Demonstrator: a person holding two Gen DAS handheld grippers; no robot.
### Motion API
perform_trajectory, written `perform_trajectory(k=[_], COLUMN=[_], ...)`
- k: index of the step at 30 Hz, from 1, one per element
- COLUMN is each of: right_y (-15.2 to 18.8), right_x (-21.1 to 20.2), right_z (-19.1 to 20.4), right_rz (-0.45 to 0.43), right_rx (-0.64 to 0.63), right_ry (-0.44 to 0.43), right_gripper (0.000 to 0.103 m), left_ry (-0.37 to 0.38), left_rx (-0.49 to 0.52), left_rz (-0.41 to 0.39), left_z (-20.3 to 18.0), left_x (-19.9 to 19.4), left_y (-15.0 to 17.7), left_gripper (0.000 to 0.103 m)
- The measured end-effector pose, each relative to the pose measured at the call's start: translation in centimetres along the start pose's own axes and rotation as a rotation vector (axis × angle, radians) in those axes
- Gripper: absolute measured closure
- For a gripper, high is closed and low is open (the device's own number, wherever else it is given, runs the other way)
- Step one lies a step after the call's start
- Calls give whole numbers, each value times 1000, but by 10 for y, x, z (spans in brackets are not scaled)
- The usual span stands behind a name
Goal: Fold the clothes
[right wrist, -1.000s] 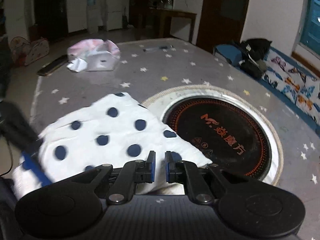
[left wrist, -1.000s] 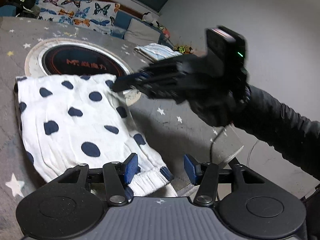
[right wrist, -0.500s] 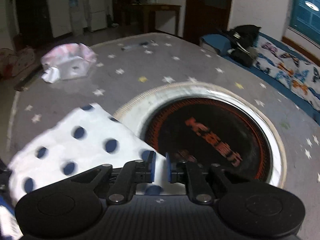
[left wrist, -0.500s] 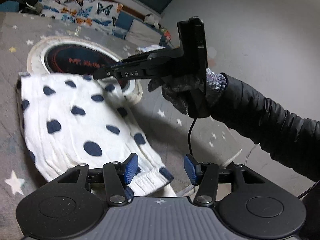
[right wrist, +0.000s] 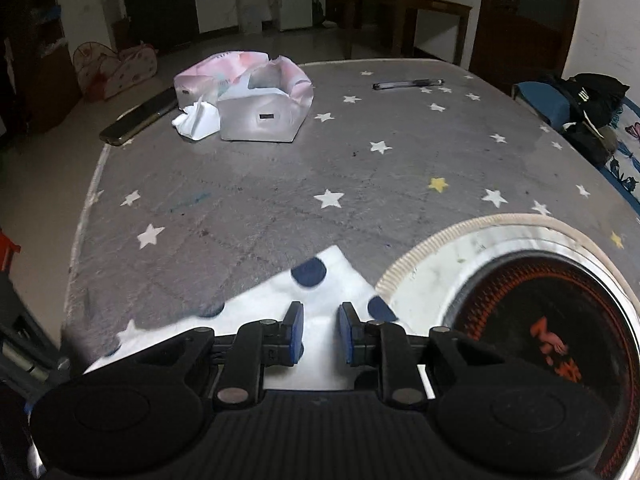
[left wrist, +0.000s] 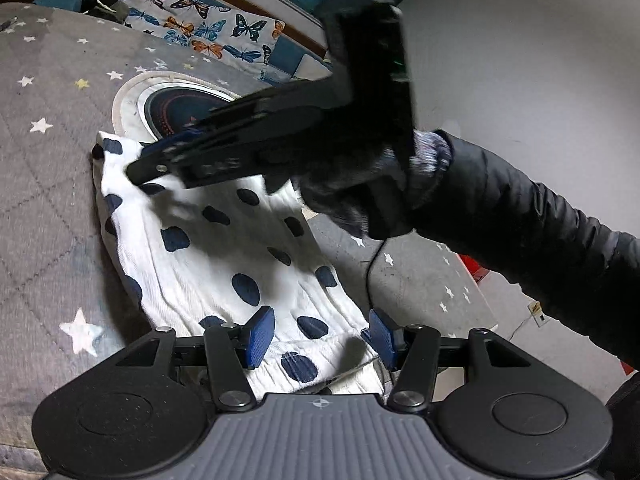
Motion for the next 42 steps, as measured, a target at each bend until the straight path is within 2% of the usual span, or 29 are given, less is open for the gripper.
perform_trajectory(k=[8,12,15,21,24,34,38,39,41,42], right_y=[-13,-14,-11,17,32,43,46,47,48,48], right_x=[17,10,-11,-50,-59,-49,-45,-45,-45,-46], right_z=[-4,-8,-33,-76,-90,-113,-118,-119,-120,-120], right_rz=[-25,-35,-24,1,17,26,27,30,37,39], right_rx=[50,66,67,131,153,187,212,221,239,244], right_ry=[28,37,69,127,147,134,121,120,117,121], right_gripper=[84,74,74,72,63,62,62,62,64,71], left_ry=[4,-5,-27,-102,-136,-204,-219,-223,-233,-236], left_rx=[-14,-4,7,26,14,-6,0,-1,-8,-14], left_rz=[8,-20,-49,-77,-65,49,49,49,46,43], left_z=[1,-1,2,9,13,20,20,21,24,26], left_x=[-2,-12,-22,-53,-61,-47,-46,-46,-47,-47], left_y=[7,0,-8,-8,-2,32,33,33,32,30], left_gripper=[47,46,45,41,40,40,43,50,56,60])
Point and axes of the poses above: each gripper's, at about its wrist camera, not at the fingertips, and x roughly the way its jaws point, z to its left, y to its underside, the point moved 10 cm from there along x, roughly the way its jaws point, and after that the axes turned 15 degrees about -z, right-handed, at the moved point
